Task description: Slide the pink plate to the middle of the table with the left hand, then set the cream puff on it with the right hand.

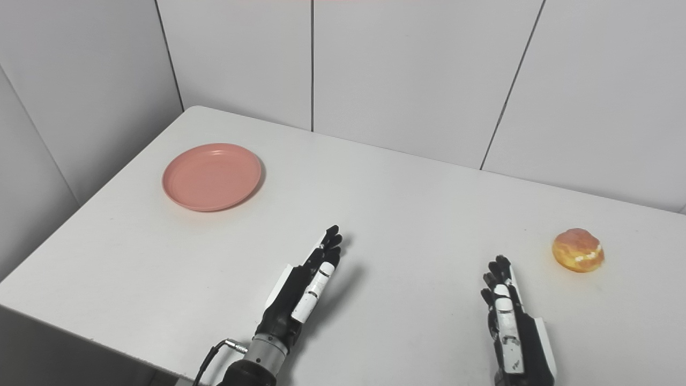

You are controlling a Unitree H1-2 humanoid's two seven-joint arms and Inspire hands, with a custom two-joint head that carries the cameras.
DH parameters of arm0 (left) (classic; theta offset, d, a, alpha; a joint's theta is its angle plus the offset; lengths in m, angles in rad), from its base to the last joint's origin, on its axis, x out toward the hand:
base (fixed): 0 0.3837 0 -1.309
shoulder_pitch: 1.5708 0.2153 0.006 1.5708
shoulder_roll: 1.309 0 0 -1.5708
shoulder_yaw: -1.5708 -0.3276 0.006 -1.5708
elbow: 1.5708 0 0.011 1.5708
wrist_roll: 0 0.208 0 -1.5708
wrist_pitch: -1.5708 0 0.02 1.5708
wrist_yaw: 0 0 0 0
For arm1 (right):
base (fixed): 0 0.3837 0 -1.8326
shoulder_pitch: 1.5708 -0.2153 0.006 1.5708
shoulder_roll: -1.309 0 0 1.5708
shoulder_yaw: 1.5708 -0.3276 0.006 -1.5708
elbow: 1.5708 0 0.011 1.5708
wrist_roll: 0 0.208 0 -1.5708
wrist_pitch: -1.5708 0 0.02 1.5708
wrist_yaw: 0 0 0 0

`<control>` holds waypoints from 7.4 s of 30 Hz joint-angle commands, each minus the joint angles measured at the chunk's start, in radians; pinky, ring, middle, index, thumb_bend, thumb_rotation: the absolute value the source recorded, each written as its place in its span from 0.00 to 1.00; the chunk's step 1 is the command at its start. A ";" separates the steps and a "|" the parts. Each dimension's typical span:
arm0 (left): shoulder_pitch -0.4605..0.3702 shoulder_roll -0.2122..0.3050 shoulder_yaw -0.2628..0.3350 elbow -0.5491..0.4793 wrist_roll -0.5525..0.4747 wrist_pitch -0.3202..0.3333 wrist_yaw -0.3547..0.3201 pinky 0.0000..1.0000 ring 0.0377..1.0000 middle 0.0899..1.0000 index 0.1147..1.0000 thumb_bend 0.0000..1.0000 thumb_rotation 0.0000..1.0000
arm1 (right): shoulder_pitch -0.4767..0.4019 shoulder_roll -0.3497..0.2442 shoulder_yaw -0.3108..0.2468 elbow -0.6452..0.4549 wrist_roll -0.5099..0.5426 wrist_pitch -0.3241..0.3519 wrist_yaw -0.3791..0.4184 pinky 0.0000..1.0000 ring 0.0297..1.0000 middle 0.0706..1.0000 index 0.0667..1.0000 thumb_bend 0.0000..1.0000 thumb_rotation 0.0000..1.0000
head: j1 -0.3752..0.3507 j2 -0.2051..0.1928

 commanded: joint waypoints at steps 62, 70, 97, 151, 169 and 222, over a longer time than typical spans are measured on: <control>-0.489 0.297 0.413 -0.040 -0.246 0.174 0.008 0.97 0.93 0.94 0.92 0.47 1.00 | -0.024 0.011 0.013 -0.043 0.025 0.062 -0.004 1.00 1.00 1.00 1.00 0.18 1.00 | 0.017 0.010; -0.524 0.339 0.456 0.046 -0.253 0.141 0.021 0.92 0.92 0.94 0.91 0.52 1.00 | -0.022 0.010 0.011 -0.046 0.026 0.063 -0.005 1.00 1.00 1.00 1.00 0.18 1.00 | 0.020 0.010; -0.581 0.467 0.538 0.240 -0.380 0.153 0.038 0.93 0.93 0.93 0.90 0.48 1.00 | -0.020 0.003 0.008 -0.057 0.033 0.072 -0.003 1.00 1.00 1.00 1.00 0.17 1.00 | 0.030 0.019; -0.588 0.507 0.630 0.538 -0.554 0.093 0.048 0.94 0.93 0.94 0.91 0.40 1.00 | -0.016 -0.008 0.002 -0.059 0.044 0.081 0.002 1.00 1.00 1.00 1.00 0.17 1.00 | 0.032 0.033; -0.558 0.527 0.645 0.550 -0.555 0.081 0.039 0.95 0.94 0.94 0.92 0.41 1.00 | -0.015 -0.011 -0.001 -0.061 0.051 0.079 0.002 1.00 1.00 1.00 1.00 0.17 1.00 | 0.034 0.038; -0.603 0.479 0.556 0.821 -0.635 -0.027 -0.096 0.93 0.94 0.94 0.91 0.44 1.00 | -0.017 -0.006 0.004 -0.059 0.025 0.064 -0.005 1.00 1.00 1.00 1.00 0.16 1.00 | 0.019 0.044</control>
